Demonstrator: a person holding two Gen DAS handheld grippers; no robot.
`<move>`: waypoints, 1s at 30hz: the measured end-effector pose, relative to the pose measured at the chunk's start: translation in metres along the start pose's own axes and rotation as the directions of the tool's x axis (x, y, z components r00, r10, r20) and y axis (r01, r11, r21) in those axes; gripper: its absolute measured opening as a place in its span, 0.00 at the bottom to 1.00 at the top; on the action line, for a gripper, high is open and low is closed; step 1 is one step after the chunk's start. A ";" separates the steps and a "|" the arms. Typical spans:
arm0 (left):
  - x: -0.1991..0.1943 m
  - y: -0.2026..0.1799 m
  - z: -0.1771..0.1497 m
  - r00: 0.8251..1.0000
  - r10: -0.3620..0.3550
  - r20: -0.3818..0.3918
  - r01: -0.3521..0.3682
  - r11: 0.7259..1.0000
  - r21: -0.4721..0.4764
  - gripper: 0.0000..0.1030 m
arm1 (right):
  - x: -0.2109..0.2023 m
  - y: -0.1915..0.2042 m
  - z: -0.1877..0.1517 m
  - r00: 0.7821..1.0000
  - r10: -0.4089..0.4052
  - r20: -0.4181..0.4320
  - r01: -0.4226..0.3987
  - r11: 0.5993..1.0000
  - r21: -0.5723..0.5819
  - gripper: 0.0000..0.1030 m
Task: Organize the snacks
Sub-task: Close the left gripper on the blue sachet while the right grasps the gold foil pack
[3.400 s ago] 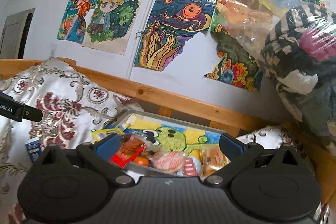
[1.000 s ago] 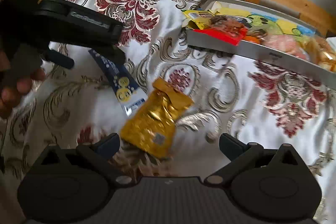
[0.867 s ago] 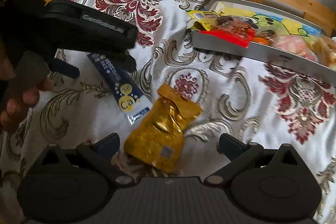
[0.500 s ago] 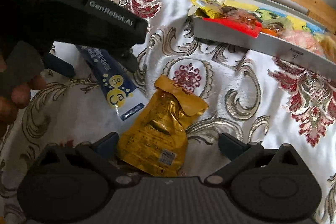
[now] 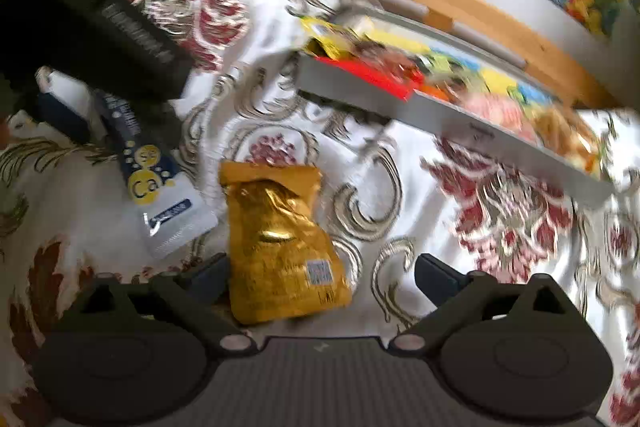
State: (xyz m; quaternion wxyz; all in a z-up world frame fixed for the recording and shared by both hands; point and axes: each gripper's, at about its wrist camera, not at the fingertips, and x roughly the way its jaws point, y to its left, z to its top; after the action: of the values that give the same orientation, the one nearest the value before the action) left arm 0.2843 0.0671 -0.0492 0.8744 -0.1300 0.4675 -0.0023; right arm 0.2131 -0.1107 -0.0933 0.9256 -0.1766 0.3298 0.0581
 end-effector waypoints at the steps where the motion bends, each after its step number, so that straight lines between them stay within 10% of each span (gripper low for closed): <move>1: -0.001 -0.001 -0.001 1.000 -0.020 0.002 0.020 1.000 -0.006 0.84 | 0.000 0.003 0.000 1.000 0.005 0.017 -0.004 1.000 -0.025 0.94; 18: 0.010 -0.015 -0.007 0.998 0.055 0.030 -0.058 0.994 0.096 0.56 | 0.005 0.000 0.001 0.993 0.118 0.025 -0.118 0.992 -0.035 0.61; 30: 0.000 -0.032 -0.024 1.000 0.014 0.014 -0.017 0.964 0.266 0.46 | -0.005 -0.013 -0.002 0.993 0.114 -0.042 -0.113 0.993 0.036 0.59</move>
State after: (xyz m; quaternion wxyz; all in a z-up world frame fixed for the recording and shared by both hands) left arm 0.2680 0.0308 -0.0547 0.8868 -0.0078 0.4585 -0.0575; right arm 0.2108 -0.1235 -0.0877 0.9161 -0.1433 0.3606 0.1011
